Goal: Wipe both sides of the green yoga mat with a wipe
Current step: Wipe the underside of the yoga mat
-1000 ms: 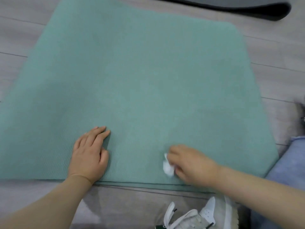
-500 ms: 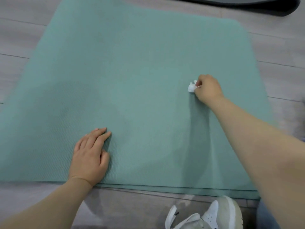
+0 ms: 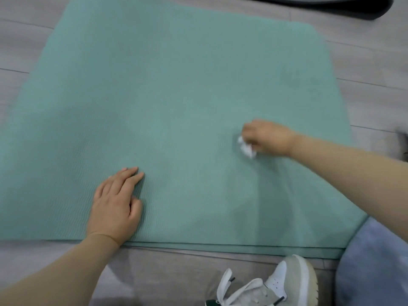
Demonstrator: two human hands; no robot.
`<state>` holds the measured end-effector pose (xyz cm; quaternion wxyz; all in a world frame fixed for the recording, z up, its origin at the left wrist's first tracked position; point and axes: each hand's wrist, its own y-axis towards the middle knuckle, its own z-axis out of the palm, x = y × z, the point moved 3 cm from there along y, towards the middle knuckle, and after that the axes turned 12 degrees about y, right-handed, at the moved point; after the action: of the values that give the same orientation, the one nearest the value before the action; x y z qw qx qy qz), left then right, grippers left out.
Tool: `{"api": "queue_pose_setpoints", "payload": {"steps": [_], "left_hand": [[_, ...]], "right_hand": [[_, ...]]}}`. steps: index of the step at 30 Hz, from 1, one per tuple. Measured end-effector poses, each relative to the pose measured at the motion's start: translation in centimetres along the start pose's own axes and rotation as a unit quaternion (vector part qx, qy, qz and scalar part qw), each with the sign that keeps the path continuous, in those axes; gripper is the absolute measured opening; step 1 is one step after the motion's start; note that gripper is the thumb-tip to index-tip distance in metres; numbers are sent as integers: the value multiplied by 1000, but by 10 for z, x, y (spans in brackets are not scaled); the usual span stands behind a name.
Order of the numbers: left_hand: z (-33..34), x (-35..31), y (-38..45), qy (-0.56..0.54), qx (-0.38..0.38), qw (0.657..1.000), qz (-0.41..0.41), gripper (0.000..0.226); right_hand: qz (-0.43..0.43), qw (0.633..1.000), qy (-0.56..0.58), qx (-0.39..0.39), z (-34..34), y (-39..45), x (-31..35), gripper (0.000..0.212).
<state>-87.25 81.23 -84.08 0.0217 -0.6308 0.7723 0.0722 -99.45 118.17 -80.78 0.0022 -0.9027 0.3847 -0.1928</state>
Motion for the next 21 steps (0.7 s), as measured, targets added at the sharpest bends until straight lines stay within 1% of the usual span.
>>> {"api": "queue_pose_setpoints", "payload": {"steps": [1,2,3,4,5,6,7,10,11,14,17,21], "left_hand": [[0,0,0,0,1,1000,1,57],[0,0,-1,1,2,1000,2,57],[1,1,-1,1,2,1000,2,57],[1,1,-1,0,2,1000,2,57],[1,2,0,-2,1,1000,3,57],[1,1,1,-3,1,1000,4,57],[1,1,0,-3,1,1000,4,57],[0,2,1,-9,-3,1000,-1,57],[-1,2,2,-11,-6,1000,-2,57],[-2,1,2,-19,-13,1000,-6,57],[-1,1,1,-15,-13,1000,-7,55],[0,-2,-1,2,14,1000,-4,54]], "right_hand": [[116,992,-1,-49,-12,12,-31,10],[239,967,0,-86,-19,15,-57,14],[341,932,11,-121,-22,14,-75,15],[406,900,34,-154,-21,14,-82,14],[431,881,55,-186,-19,14,-79,13],[428,877,68,-206,-14,13,-67,12],[405,886,79,-211,-7,10,-49,11],[299,929,114,-185,19,-24,24,5],[281,936,121,-171,28,-42,49,5],[278,939,160,-121,55,-87,112,13],[279,937,199,-68,66,-102,151,15],[288,944,159,13,71,-101,177,19]]}}
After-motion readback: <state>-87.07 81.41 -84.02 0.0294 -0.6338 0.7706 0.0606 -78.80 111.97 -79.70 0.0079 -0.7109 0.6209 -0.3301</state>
